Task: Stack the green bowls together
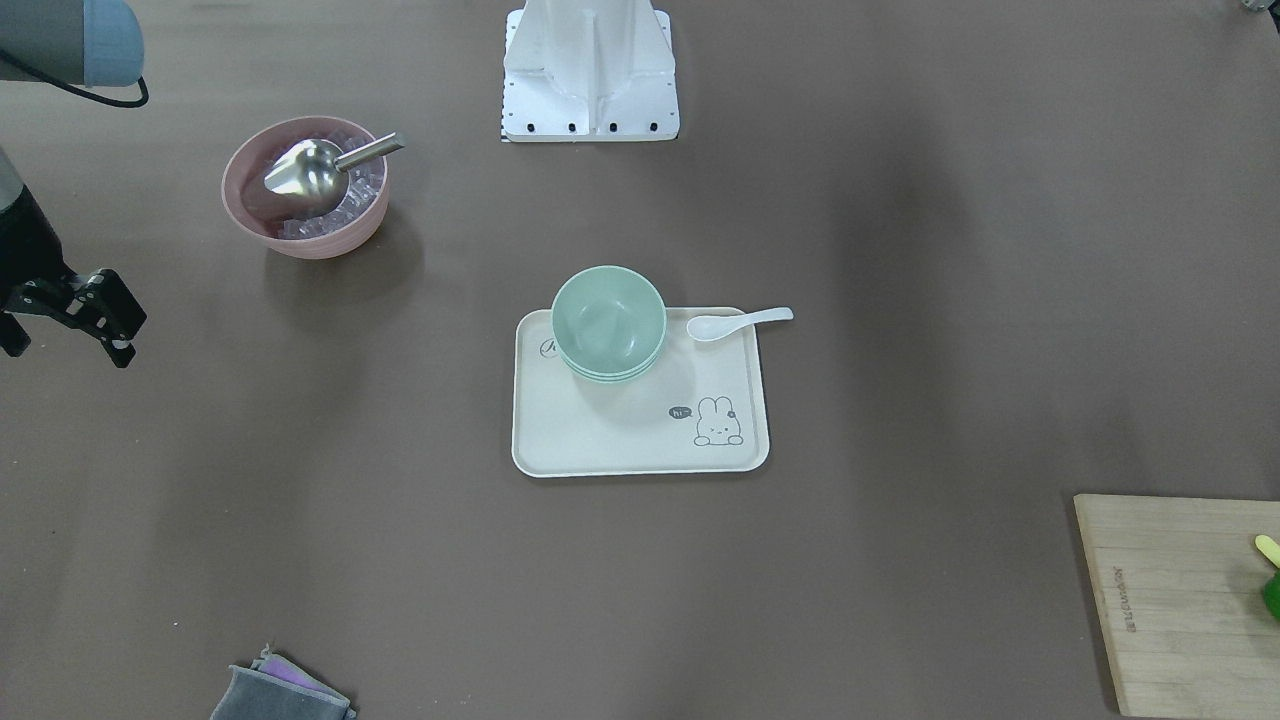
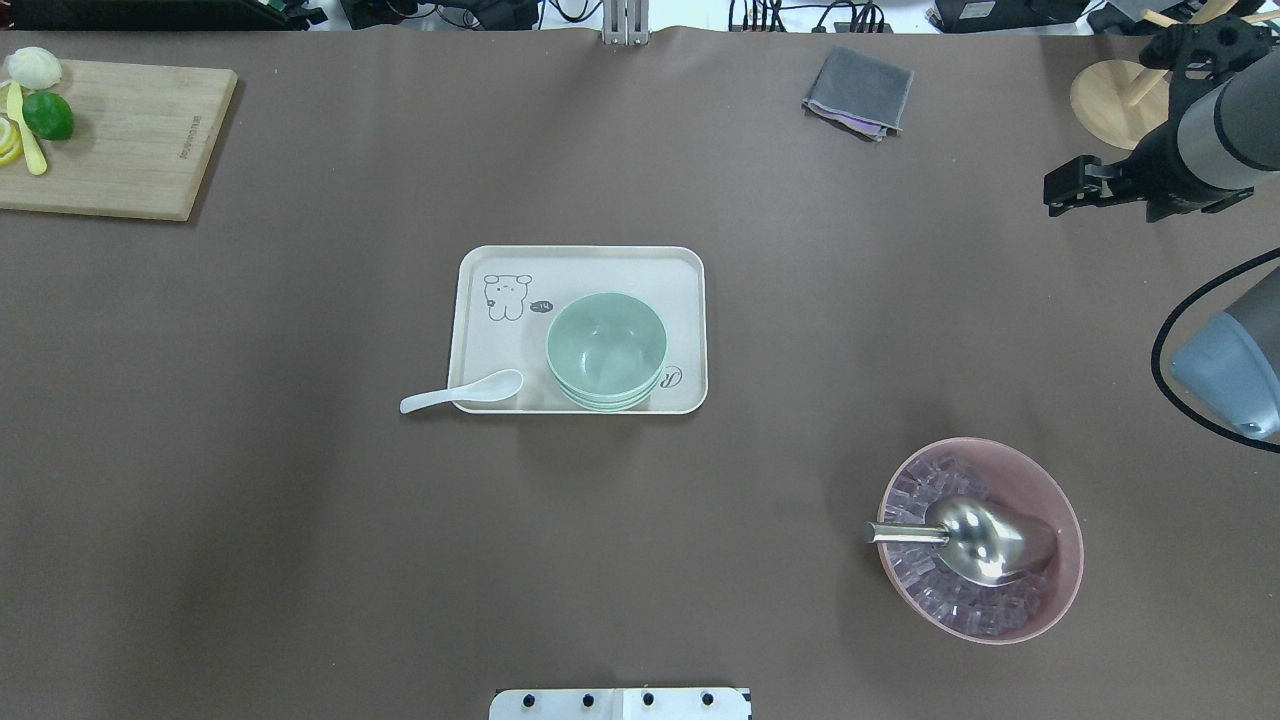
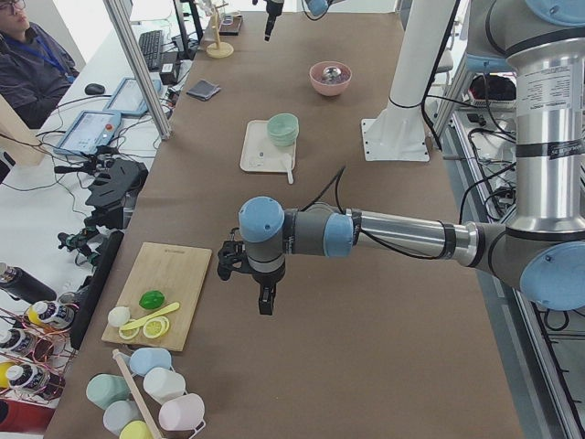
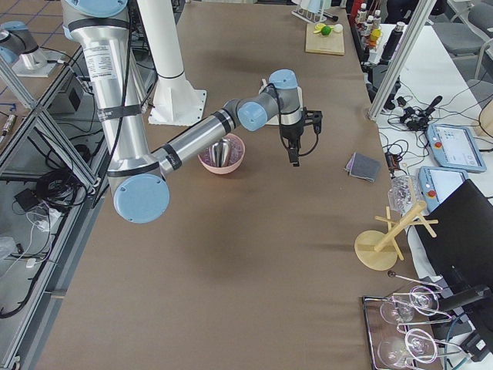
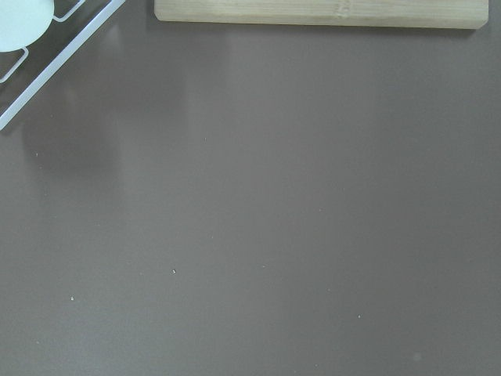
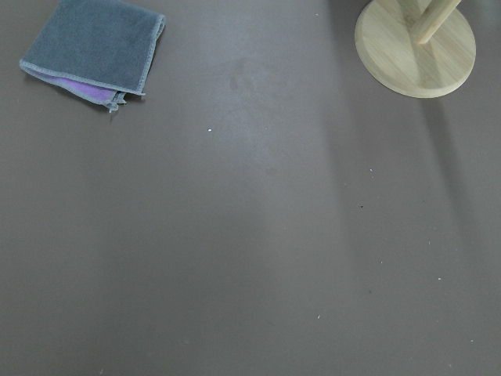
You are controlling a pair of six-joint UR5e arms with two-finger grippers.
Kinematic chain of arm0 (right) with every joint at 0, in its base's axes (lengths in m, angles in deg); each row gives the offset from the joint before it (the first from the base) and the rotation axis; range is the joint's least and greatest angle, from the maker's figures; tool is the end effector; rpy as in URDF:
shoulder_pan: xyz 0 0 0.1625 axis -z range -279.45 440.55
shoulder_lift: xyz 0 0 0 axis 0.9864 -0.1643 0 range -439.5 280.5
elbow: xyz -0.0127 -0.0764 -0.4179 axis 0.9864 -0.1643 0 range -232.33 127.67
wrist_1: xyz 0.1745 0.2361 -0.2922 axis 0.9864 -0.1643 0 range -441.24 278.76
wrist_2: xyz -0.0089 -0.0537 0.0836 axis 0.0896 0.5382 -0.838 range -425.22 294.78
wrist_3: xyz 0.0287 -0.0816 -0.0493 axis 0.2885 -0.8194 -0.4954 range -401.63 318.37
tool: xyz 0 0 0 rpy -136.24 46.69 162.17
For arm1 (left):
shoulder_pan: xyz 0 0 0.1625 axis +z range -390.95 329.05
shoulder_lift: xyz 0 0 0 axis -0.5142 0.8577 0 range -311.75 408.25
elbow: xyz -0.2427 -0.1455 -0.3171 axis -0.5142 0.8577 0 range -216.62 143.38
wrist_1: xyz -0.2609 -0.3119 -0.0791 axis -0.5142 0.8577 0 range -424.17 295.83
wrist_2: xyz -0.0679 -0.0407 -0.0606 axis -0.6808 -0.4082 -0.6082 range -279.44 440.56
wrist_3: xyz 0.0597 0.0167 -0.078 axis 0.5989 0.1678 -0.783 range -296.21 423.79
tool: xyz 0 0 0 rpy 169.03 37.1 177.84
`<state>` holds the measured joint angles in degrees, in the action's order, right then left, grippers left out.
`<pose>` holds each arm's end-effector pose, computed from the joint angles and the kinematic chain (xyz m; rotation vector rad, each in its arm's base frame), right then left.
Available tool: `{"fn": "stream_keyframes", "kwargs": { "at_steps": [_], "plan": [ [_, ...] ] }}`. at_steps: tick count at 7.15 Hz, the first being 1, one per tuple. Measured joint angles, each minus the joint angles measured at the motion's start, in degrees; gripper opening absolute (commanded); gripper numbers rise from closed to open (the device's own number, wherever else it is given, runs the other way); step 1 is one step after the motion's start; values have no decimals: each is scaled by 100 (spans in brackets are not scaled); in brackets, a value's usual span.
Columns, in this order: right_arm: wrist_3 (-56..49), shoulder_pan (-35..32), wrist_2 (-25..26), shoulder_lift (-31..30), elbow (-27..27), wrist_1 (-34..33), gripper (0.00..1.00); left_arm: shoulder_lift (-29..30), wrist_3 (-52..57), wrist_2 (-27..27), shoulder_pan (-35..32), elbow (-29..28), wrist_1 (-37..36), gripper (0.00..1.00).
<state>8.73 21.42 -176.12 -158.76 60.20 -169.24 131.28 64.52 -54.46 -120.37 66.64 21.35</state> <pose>-0.1943 -0.5157 0.3832 0.2323 -0.6653 0.2137 -0.0585 -0.4407 0.6086 0.0310 0.7856 0.0339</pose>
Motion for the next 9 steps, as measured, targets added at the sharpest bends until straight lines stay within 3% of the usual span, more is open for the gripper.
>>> {"fn": "stream_keyframes", "kwargs": {
  "at_steps": [9],
  "plan": [
    [-4,88,-34,88,25,9,100,-82,-2,2,-5,150,3,98]
  ]
}}
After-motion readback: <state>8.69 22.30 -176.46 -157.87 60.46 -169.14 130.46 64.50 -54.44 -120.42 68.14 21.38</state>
